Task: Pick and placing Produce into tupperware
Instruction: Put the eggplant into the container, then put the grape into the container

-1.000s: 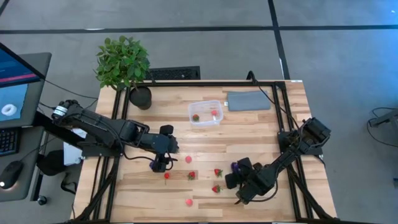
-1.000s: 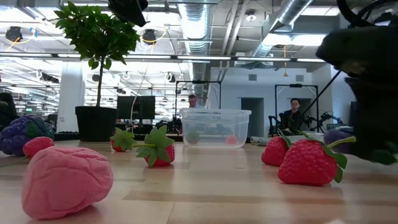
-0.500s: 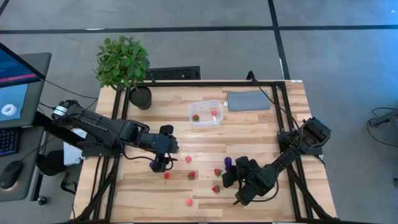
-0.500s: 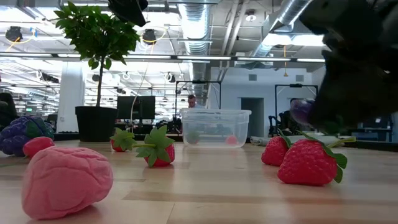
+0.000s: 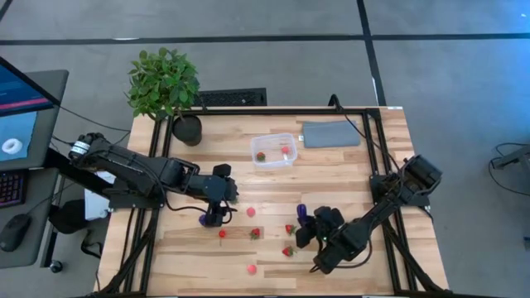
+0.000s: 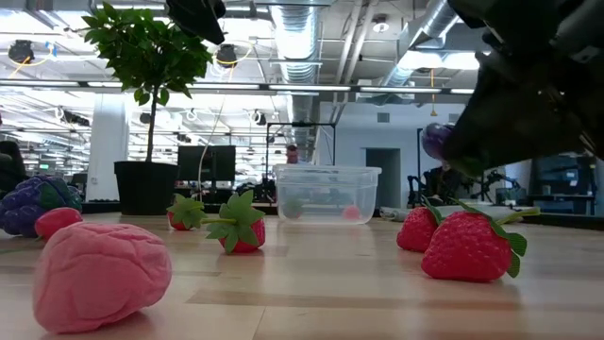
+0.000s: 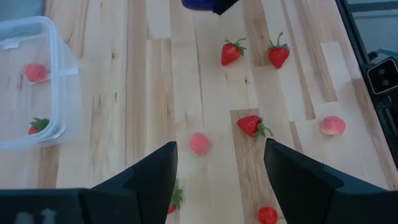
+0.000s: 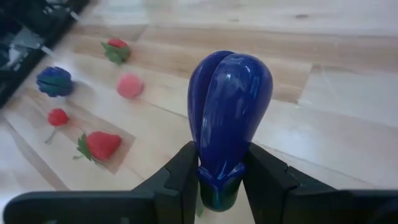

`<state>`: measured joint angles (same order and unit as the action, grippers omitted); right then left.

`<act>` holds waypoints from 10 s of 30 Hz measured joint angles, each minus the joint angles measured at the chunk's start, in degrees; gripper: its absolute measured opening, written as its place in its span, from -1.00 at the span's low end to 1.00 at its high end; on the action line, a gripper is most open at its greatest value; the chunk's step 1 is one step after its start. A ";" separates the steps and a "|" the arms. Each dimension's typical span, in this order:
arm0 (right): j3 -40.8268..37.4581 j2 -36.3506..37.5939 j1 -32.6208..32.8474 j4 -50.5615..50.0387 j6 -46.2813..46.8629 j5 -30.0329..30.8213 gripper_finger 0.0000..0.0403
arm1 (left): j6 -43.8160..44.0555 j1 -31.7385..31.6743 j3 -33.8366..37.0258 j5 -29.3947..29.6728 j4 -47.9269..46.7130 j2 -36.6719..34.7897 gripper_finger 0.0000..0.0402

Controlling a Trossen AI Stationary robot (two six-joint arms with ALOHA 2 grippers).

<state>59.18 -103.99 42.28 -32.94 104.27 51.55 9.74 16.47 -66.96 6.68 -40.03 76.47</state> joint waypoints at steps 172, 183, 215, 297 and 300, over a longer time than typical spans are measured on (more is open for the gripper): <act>-11.39 13.36 -60.33 41.91 -91.09 -51.10 0.10 | 10.40 0.00 0.00 20.98 9.51 -0.02 0.14; -11.39 18.67 -57.57 29.70 -93.05 -51.52 0.10 | 8.48 -0.02 -0.02 23.33 7.46 0.00 0.14; -22.29 40.73 -31.96 17.52 -75.81 -31.34 0.09 | 15.12 3.41 10.43 20.33 5.92 -2.09 0.14; -24.87 40.85 -11.30 15.40 -52.09 -12.55 0.10 | 26.15 27.64 33.35 21.24 6.89 -10.19 0.14; -24.87 40.85 -11.30 15.40 -51.72 -12.57 0.10 | 22.56 27.06 33.44 19.10 10.18 -8.11 0.14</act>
<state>34.30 -63.13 30.98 -17.54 52.56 38.98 32.30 43.53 -33.52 25.77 -29.85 68.36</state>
